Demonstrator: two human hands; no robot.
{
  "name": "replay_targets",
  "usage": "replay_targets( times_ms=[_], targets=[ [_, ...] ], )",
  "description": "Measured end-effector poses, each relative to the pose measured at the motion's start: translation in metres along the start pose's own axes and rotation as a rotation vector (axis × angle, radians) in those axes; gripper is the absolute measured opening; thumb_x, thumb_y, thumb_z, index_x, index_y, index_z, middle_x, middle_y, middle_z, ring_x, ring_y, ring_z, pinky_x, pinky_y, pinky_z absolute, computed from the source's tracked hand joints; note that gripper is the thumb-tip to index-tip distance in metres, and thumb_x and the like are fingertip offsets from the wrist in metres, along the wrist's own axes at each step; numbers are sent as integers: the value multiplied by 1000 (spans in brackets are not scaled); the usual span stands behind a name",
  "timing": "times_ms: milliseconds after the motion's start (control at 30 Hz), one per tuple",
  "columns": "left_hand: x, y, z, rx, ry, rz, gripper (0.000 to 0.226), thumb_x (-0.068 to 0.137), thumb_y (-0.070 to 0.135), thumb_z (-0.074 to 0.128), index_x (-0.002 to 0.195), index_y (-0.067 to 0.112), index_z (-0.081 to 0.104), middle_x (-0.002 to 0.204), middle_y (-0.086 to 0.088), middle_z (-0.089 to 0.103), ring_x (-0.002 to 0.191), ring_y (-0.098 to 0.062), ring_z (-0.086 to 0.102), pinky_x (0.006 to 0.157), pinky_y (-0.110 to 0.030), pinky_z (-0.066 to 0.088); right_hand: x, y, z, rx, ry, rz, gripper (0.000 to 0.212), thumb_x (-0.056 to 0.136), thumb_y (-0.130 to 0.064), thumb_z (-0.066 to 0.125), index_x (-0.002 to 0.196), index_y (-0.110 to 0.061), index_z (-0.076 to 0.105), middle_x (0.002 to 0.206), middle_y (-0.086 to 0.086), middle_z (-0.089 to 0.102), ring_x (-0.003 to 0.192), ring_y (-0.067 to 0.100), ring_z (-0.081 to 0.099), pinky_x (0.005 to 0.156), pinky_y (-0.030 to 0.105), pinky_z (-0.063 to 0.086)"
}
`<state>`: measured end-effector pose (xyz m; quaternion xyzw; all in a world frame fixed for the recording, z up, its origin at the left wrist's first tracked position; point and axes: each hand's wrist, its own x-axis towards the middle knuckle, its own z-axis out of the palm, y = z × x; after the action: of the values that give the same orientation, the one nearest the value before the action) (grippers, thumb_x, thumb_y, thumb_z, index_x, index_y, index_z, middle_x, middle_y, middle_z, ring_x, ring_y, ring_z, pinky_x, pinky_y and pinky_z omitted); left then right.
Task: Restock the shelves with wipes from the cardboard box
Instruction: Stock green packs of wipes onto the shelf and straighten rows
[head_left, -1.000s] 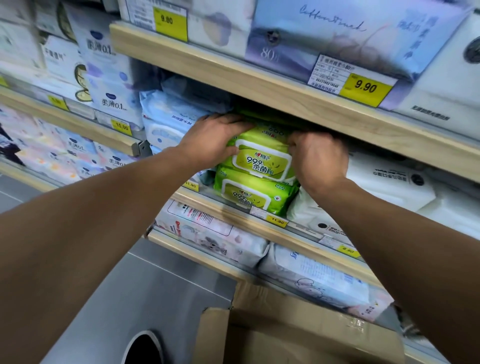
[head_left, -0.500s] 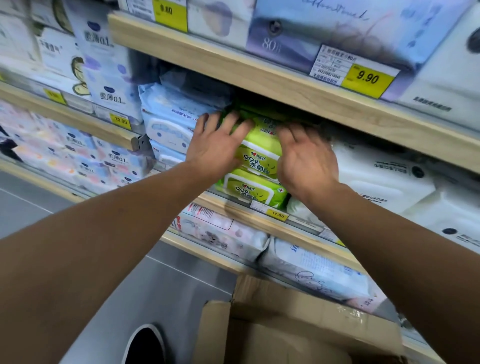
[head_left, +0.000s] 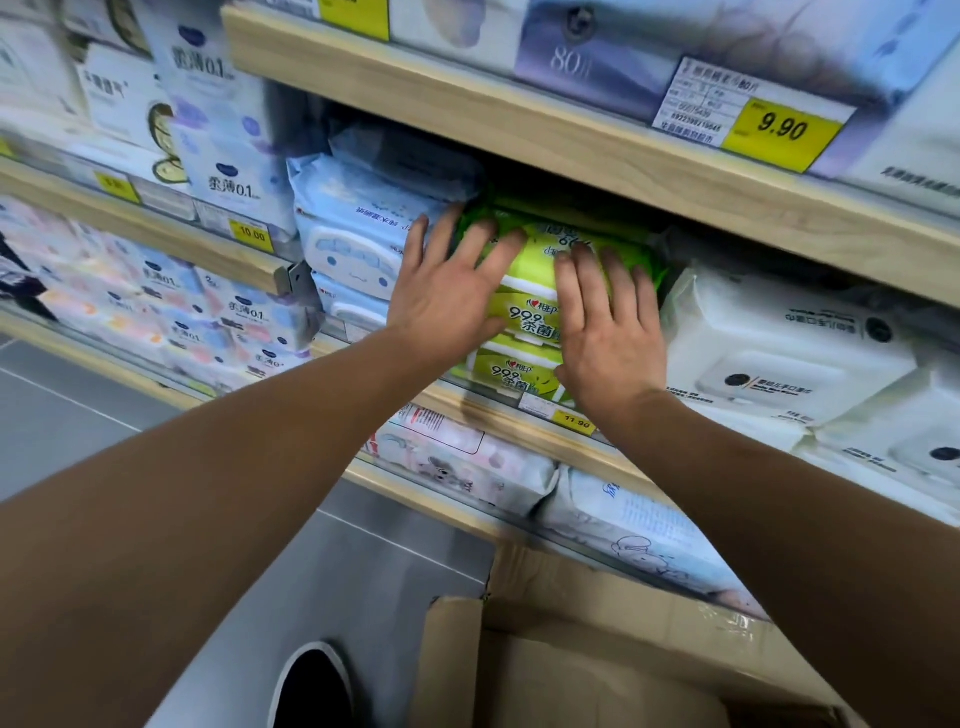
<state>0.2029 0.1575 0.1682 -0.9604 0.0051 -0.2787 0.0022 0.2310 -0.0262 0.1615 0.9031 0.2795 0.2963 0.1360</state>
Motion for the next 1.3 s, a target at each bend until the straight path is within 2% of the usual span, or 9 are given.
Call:
replay_targets(
  times_ms=[367, 467, 633, 700, 767, 867, 933, 1133, 1300],
  targets=[
    [12, -9, 3, -22, -3, 38, 86, 70, 44, 72, 144, 30, 30, 148, 0, 35, 143, -30, 15, 115, -47, 13, 9, -4, 8, -19, 87, 81, 58, 92, -21, 36, 148, -7, 27, 146, 13, 42, 130, 36, 41, 111, 51, 26],
    [13, -8, 0, -11, -21, 29, 86, 72, 46, 72, 144, 30, 28, 150, 1, 32, 144, -30, 13, 116, -48, 11, 10, -4, 1, -32, 17, 82, 66, 87, -21, 43, 149, -7, 24, 148, 12, 37, 133, 36, 37, 113, 51, 25],
    [13, -2, -13, -21, -95, 6, 82, 78, 52, 63, 146, 30, 23, 153, 0, 27, 145, -29, 7, 115, -56, 6, 11, 4, -24, -11, -197, 27, 99, 78, -29, 65, 152, -16, 1, 157, 5, 15, 142, 32, 14, 118, 48, 6],
    [12, 3, -21, -34, -113, 3, 79, 79, 52, 60, 145, 30, 23, 153, 0, 27, 145, -29, 7, 115, -57, 6, 6, 10, -36, 26, -188, 30, 97, 78, -30, 66, 153, -18, 5, 156, 4, 16, 142, 32, 13, 119, 49, 3],
    [8, 13, -31, -53, -95, 6, 76, 80, 50, 60, 144, 28, 25, 151, 1, 31, 144, -30, 11, 115, -57, 9, -8, 17, -47, 75, -126, 24, 90, 76, -26, 68, 151, -16, 18, 154, 6, 24, 142, 33, 18, 118, 50, 6],
    [-6, 37, -45, -109, -40, 7, 73, 80, 45, 60, 143, 21, 32, 146, -3, 39, 140, -30, 23, 113, -55, 17, -48, 36, -55, 184, 23, 0, 76, 69, -19, 71, 140, -9, 43, 143, 11, 44, 134, 37, 34, 116, 52, 17],
    [-19, 59, -51, -149, 17, 38, 69, 78, 41, 60, 140, 17, 39, 141, -6, 45, 135, -31, 33, 110, -54, 24, -81, 55, -58, 219, 51, 9, 73, 67, -21, 74, 133, -8, 49, 137, 12, 49, 128, 37, 40, 113, 51, 22],
    [-31, 162, -64, -211, 72, 221, 64, 75, 37, 61, 133, 14, 47, 131, -9, 51, 123, -33, 44, 104, -51, 33, -166, 138, -64, 187, -75, 208, 77, 63, -22, 81, 132, -6, 50, 136, 15, 49, 126, 38, 42, 108, 50, 32],
    [-17, 239, -67, -174, -40, 239, 76, 79, 42, 62, 145, 23, 30, 148, -6, 32, 136, -32, 26, 113, -52, 18, -202, 200, -67, 142, -172, 337, 80, 70, -31, 77, 138, -10, 39, 145, 13, 38, 133, 35, 32, 114, 46, 24]
  ],
)
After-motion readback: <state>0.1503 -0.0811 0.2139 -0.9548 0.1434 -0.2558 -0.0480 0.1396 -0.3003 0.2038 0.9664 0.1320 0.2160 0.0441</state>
